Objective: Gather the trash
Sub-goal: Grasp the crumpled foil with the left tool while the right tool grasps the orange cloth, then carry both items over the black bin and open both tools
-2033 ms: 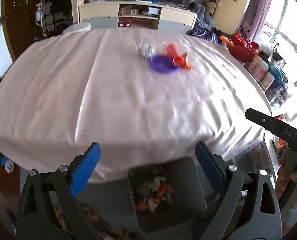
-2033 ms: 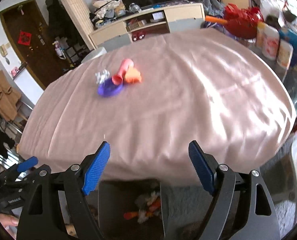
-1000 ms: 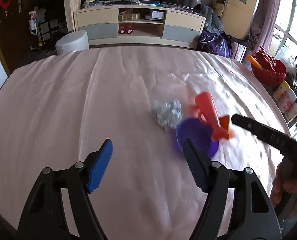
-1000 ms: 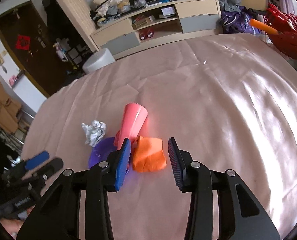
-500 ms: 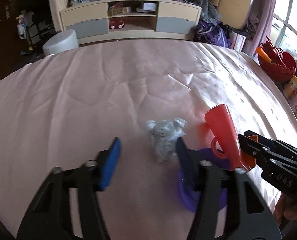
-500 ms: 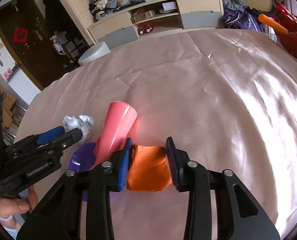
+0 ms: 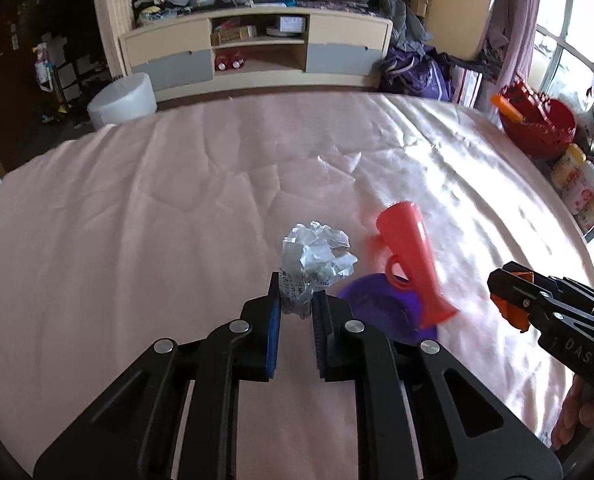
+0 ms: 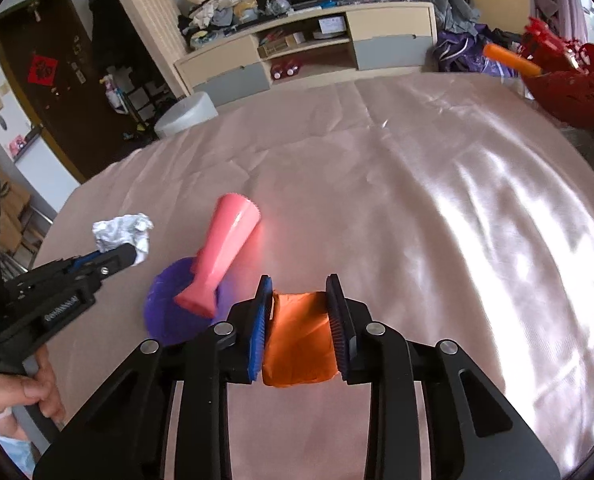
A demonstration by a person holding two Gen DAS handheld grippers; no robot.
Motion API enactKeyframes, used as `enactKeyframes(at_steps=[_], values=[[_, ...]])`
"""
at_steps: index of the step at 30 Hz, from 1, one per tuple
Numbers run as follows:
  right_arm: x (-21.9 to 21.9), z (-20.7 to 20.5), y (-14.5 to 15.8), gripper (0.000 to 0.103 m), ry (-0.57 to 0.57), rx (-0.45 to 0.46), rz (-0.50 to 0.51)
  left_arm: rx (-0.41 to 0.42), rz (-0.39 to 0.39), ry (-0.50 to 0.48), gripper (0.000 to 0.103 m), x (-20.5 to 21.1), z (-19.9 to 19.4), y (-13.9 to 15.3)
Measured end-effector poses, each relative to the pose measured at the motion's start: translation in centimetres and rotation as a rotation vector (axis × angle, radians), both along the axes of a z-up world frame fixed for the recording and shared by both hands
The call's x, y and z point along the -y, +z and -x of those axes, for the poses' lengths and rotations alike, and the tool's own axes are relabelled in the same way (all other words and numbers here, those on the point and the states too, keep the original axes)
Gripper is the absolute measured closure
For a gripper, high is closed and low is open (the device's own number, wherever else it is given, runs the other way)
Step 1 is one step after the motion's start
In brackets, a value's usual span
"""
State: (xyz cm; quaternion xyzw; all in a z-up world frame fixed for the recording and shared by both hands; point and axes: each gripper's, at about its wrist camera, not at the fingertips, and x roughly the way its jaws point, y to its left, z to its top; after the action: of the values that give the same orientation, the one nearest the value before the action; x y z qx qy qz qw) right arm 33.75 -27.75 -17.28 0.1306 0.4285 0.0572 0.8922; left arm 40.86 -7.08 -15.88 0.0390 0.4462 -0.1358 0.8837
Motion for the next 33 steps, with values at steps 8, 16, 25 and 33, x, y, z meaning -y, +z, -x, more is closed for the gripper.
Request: enactKeyframes(at_steps=[8,16,25,33], values=[[-1.1,5.8,5.0,0.089,0.033,0.067,0.018,0.077,0.031,0.003,0.090,-1.0,6.6,6.5],[-2.2,12.3,8.5,0.090,0.068,0.120,0.027,0.122,0.073,-0.004,0.090,-1.7,15.0,10.3],[-3.5,19.4,6.7,0.090,0.113,0.100,0.016,0.071,0.097,0.000,0.090,-3.1,23.5,7.2],[-4.8,23.0,1.3,0.090,0.153,0.004,-0.031,-0.069,0.126,-0.010,0.090,-3.6,29.4,-0.5]])
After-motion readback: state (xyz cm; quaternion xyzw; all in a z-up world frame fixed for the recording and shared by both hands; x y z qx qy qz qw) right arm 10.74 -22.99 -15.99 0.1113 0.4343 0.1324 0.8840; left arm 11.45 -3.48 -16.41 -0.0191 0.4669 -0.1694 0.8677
